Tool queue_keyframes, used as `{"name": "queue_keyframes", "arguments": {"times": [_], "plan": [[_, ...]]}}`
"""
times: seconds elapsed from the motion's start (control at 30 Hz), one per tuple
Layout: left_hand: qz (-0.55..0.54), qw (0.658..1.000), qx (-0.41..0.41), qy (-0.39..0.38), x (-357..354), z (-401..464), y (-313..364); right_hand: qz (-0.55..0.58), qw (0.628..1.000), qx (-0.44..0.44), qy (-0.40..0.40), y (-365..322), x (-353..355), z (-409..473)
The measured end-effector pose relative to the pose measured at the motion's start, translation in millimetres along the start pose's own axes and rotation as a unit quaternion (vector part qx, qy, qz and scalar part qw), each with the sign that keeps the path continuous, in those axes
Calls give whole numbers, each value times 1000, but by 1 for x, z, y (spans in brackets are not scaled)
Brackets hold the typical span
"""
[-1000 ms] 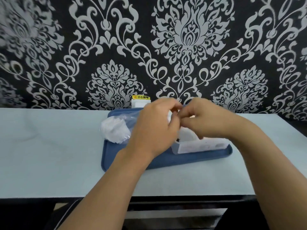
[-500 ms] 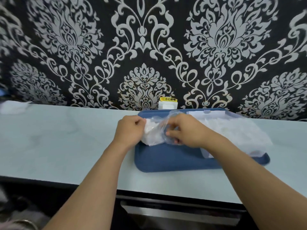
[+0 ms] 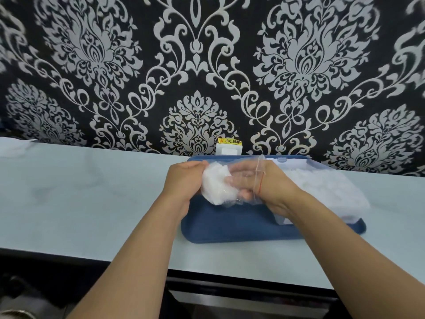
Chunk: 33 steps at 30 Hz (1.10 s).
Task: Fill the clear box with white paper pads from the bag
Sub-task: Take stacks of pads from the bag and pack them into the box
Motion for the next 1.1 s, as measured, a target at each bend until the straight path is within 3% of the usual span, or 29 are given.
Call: {"name": "queue_keyframes", "arguments": {"times": [0.1, 0.17, 0.27, 0.37, 0.53, 0.7, 0.83, 0.97, 1.1], "plan": [[83, 993, -63, 61, -1, -1, 0, 42, 994, 5, -101, 1, -6, -6], [147, 976, -115, 115, -2, -8, 4, 1, 988, 12, -151, 3, -7, -8], [196, 959, -164, 122, -13, -17, 5, -92, 991, 45, -85, 8, -4, -5], [190, 963, -158, 111, -21, -19, 4, -155, 982, 105, -41, 7, -4, -2], [134, 968, -111, 181, 1, -8, 10, -164, 975, 148, -8, -7, 5, -9], [154, 949, -98, 256, 28, -2, 13, -172, 966, 192, 15, -30, 26, -33], [209, 935, -105, 267, 38, 5, 10, -89, 966, 232, 77, -43, 64, -47], [303, 910, -137, 248, 25, -4, 13, 92, 979, 177, 39, -34, 83, -50], [264, 885, -290, 251, 0, -39, 32, 186, 970, 154, 37, -32, 77, -52]]}}
Point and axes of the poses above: each hand's wrist, its own z-axis towards the middle knuckle, its own x-axis out of the back of the hand, y = z × x, the point moved 4 cm from there along z, towards the middle knuckle, and after that the axes turned 12 degrees about x, right-handed, at the moved point
